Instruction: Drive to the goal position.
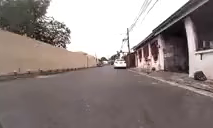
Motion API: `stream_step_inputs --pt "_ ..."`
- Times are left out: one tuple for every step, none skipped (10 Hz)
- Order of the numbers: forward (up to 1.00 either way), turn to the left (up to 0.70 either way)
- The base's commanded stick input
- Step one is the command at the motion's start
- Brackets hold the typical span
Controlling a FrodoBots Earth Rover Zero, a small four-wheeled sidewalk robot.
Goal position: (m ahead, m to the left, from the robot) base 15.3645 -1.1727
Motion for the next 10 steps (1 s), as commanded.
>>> stream_step_inputs --pt "1.00 0.00" --pt "1.00 0.00" --pt "1.00 0.00" --pt "1.00 0.00" --pt "1.00 0.00" --pt "1.00 0.00" --pt "1.00 0.00" --pt "1.00 0.00" --pt "1.00 0.00" --pt "1.00 0.00"
